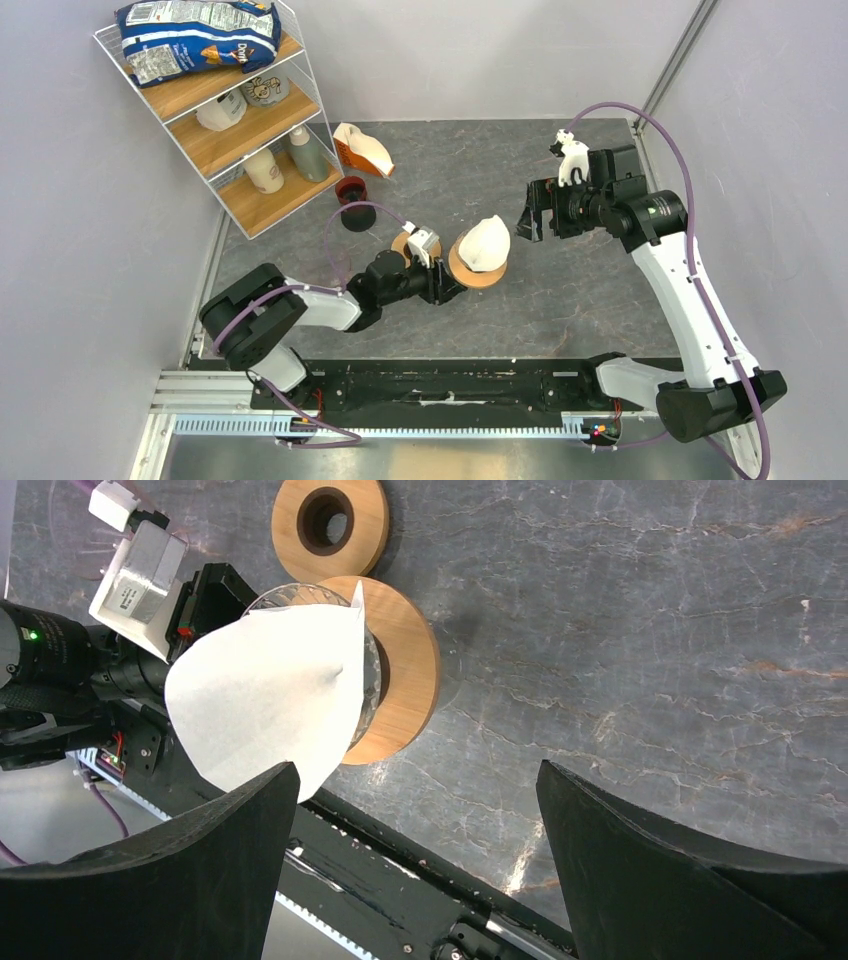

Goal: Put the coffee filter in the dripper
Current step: Move the coffee server to the center of the board.

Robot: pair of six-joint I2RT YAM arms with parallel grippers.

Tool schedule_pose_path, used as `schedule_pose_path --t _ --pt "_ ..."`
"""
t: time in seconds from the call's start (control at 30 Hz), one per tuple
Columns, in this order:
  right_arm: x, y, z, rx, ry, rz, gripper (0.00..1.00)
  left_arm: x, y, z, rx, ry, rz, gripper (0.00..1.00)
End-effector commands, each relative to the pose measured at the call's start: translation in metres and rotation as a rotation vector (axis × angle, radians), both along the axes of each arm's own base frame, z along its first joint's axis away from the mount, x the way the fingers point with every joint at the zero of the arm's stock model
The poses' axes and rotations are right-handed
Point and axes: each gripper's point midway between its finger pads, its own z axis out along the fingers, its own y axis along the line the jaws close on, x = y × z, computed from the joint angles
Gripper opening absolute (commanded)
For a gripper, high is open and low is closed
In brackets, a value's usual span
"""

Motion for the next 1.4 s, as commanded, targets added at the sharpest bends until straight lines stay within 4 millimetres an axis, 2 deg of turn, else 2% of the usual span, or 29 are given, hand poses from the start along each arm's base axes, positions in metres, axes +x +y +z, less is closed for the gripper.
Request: schedule_pose_path --t 0.0,0.37,0.6,0.63,0.8,1.07,1.37 --pt "0.012 -0.010 0.022 -0.007 -0.067 -0.044 0.97 0.014 -0.025 0.033 -0.116 -0.059 -0.011 0.49" --pt "0.034 -0.046 0.048 0.028 -0.100 -0.184 0.97 0.041 -0.062 0.029 -0.145 -0.058 -0.015 0.49" --pt "0.038 -0.062 0.054 0.028 -0.100 -0.205 0.97 0.066 -0.088 0.022 -0.153 -0.060 0.000 0.49" --pt "0.040 -0.071 0.054 0.031 -0.096 -0.234 0.97 0.070 -0.092 0.023 -0.157 -0.064 0.001 0.49" --pt "0.038 -0.080 0.050 0.034 -0.079 -0.246 0.97 0.091 -0.111 0.024 -0.170 -0.080 0.018 0.49" --pt "0.034 -0.094 0.043 0.028 -0.053 -0.268 0.97 0.116 -0.145 0.017 -0.194 -0.072 0.010 0.48" --pt "0.031 -0.103 0.044 0.034 -0.052 -0.281 0.97 0.149 -0.178 0.016 -0.225 -0.083 0.030 0.48"
